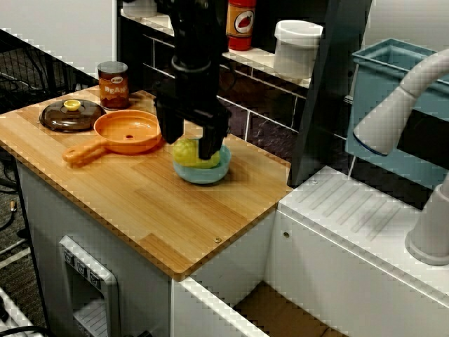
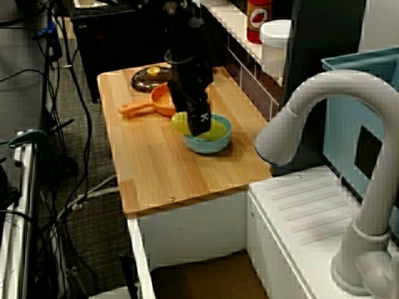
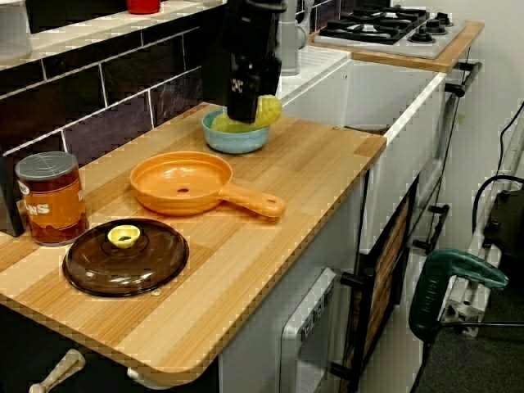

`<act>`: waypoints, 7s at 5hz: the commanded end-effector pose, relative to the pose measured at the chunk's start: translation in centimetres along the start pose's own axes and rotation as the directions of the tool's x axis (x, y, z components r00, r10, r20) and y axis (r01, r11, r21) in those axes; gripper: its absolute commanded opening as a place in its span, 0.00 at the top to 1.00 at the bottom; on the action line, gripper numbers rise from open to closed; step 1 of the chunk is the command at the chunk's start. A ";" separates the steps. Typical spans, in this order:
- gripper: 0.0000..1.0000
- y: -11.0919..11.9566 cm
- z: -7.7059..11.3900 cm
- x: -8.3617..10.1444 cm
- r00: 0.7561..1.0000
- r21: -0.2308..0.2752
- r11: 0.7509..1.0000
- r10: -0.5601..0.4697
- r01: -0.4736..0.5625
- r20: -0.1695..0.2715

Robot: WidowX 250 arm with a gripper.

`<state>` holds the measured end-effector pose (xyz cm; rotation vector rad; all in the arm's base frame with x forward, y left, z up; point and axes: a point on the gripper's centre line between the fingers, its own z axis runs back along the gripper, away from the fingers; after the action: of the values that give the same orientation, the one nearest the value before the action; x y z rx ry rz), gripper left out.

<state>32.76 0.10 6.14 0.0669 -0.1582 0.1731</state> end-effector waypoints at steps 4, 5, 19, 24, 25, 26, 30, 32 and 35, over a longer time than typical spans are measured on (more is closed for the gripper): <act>1.00 1.5 2.3 0.5 0.999 -0.021 1.000 0.019 -0.018 0.034; 1.00 2.1 3.6 0.6 0.998 -0.042 0.998 0.053 -0.052 0.019; 1.00 14.6 2.6 0.2 0.966 -0.015 0.968 0.252 -0.252 0.065; 0.00 13.1 0.9 0.3 0.969 0.013 0.969 0.245 -0.246 0.042; 0.00 12.8 1.1 0.0 0.970 0.007 0.971 0.239 -0.240 0.041; 0.00 12.8 1.3 -0.2 0.971 0.004 0.972 0.236 -0.236 0.037; 0.00 10.4 5.2 2.1 0.971 -0.076 0.968 0.239 -0.239 -0.008; 0.00 8.0 4.6 2.1 0.986 -0.055 0.984 0.169 -0.169 -0.009; 0.00 2.2 2.5 1.1 0.997 -0.036 0.998 0.044 -0.046 -0.055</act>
<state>33.39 1.98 7.63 0.0229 -0.0771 0.2191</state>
